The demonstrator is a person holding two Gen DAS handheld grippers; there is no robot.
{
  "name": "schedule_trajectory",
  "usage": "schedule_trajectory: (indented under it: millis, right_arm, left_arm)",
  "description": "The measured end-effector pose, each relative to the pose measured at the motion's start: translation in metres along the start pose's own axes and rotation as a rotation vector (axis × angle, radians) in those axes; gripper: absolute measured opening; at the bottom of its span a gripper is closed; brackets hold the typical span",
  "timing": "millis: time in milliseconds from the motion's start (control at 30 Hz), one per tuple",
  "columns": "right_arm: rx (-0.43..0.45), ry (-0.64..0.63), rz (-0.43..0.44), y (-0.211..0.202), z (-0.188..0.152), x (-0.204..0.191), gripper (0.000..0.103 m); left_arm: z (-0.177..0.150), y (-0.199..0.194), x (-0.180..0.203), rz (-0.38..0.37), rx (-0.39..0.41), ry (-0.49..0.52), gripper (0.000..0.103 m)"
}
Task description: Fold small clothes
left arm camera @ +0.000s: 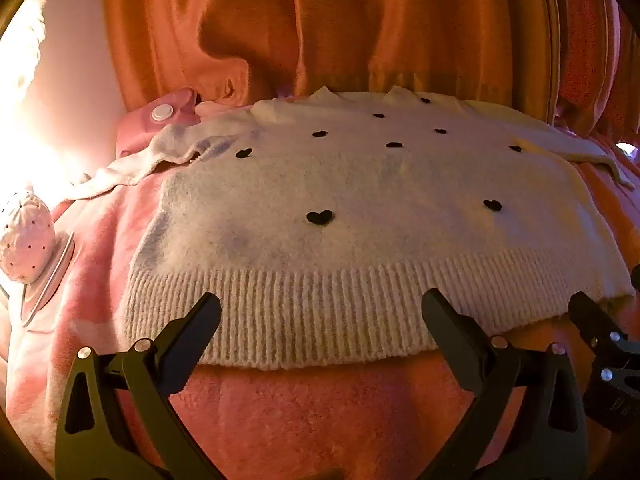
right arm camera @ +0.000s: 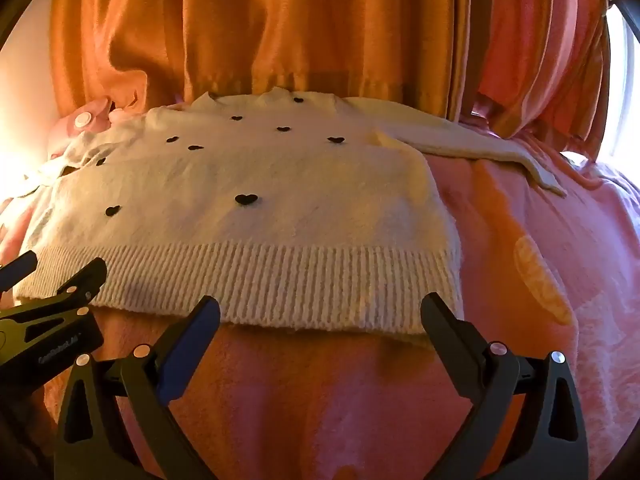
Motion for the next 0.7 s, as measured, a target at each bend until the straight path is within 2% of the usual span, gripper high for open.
schedule_trajectory:
  millis: [200,267,333,700]
  right_arm:
    - [0.001,-0.008,-0.013,0.001,-0.004,-0.012,0.098]
    - [-0.001,-0.010,-0.017,0.002,-0.005,-0.016,0.098]
    - [-0.003,-0.008,-0.002,0.003,-0.001,-0.006,0.098]
    - [-0.002,-0.009,0.002,0.005,0.002,-0.006,0.098]
  left_arm:
    - [0.000,0.004,0.006,0.002,-0.009,0.018,0.098]
    - [-0.005,0.005,0.014,0.012,0.013,0.015,0.098]
    - [-0.005,0.010,0.012,-0.004,0.003,0.015,0.098]
    - [-0.001,0.010,0.013,-0.019,-0.001,0.010,0.098]
Point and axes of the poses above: each gripper's, at about its wrist camera, not at the fingertips, and y roughly the way its jaws point, x to its right, z to its top, the point moved 1 cm from there along y, roughly the way its jaws point, and after that the axes turned 11 degrees about -x, right-handed, at the moved point
